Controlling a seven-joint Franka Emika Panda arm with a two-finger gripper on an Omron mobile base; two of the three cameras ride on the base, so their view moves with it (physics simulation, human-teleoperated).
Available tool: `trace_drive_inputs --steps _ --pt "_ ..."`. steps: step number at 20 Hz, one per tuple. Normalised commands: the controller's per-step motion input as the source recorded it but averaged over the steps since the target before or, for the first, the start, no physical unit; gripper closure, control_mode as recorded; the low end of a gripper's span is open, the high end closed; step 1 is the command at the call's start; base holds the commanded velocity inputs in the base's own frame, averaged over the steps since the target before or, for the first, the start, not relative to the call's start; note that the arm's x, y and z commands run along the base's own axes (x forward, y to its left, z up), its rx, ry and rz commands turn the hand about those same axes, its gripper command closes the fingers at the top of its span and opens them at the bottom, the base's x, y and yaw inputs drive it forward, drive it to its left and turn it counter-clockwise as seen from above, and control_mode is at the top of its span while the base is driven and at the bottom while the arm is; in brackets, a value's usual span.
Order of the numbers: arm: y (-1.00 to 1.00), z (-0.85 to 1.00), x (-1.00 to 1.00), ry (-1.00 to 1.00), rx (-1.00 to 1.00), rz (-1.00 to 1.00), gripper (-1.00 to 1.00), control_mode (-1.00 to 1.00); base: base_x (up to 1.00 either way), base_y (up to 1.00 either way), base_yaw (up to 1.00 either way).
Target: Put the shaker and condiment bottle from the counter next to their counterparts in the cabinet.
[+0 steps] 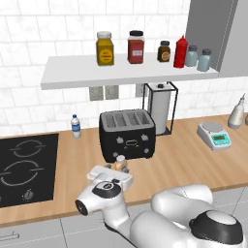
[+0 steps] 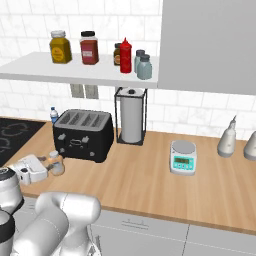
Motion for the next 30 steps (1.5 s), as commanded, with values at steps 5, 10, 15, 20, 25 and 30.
trace_drive_inputs --steps 5,10,15,20,25,30 --pt "-0.18 -0.04 0.07 0.15 0.06 -0.05 -1.0 -1.0 0.0 0.0 0.0" --pt "-0.08 -0.21 0.13 0.1 0.03 -0.04 -1.0 -1.0 0.0 0.0 0.0" --pt "0.0 -0.45 0.09 0.08 0.0 -0.03 1.0 -1.0 0.0 0.0 0.0" --pt "-0.01 -0.14 0.21 0.1 0.0 0.0 1.0 -1.0 0.0 0.0 0.0" --pt "-0.2 0.65 -0.15 -0.14 0.0 0.07 1.0 -1.0 0.0 0.0 0.0" --pt "-0.18 0.92 -0.75 -0.05 0.0 0.07 1.0 -1.0 0.0 0.0 0.0"
